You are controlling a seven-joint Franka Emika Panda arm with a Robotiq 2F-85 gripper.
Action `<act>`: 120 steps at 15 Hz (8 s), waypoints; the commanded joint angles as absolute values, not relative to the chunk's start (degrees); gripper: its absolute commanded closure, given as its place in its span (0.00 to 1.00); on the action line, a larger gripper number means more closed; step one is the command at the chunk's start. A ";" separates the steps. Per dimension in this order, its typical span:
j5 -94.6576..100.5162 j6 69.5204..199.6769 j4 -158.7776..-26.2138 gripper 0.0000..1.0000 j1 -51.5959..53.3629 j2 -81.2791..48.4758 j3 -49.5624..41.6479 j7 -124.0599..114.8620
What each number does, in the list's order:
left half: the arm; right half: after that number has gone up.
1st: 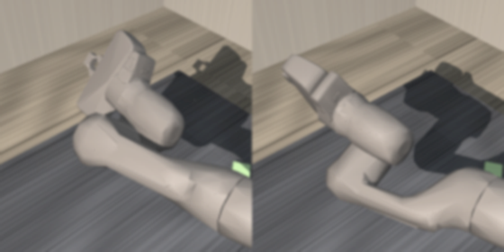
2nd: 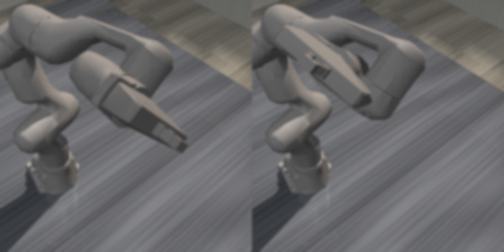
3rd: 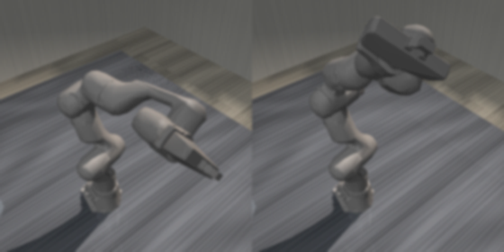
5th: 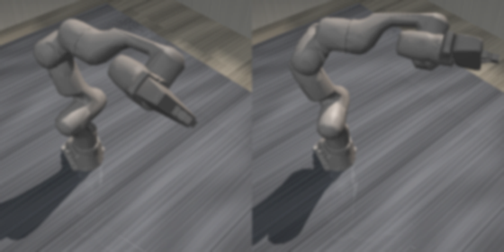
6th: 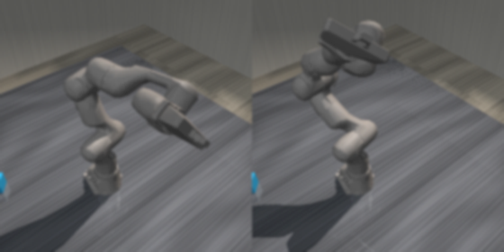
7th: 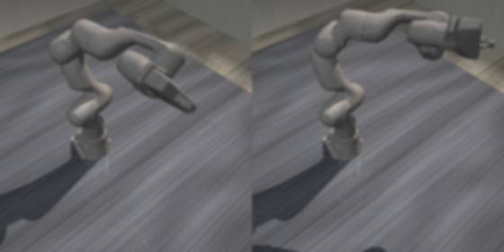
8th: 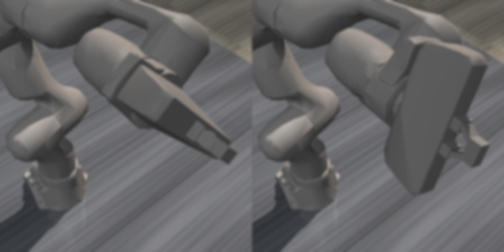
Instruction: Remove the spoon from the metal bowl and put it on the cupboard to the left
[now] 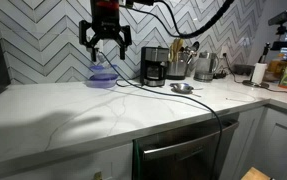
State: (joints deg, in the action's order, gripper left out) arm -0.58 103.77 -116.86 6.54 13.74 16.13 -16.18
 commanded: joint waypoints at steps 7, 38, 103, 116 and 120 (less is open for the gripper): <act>-0.30 103.65 -116.72 0.00 7.69 13.60 15.12 -16.43; 10.17 97.63 -126.32 0.00 -8.37 25.10 -11.49 11.83; -1.36 118.14 -105.91 0.57 -18.16 -14.30 -13.70 38.25; -3.58 119.05 -102.27 0.63 -20.02 -18.87 -11.60 41.54; -4.49 118.76 -101.60 0.63 -20.72 -19.77 -10.86 44.21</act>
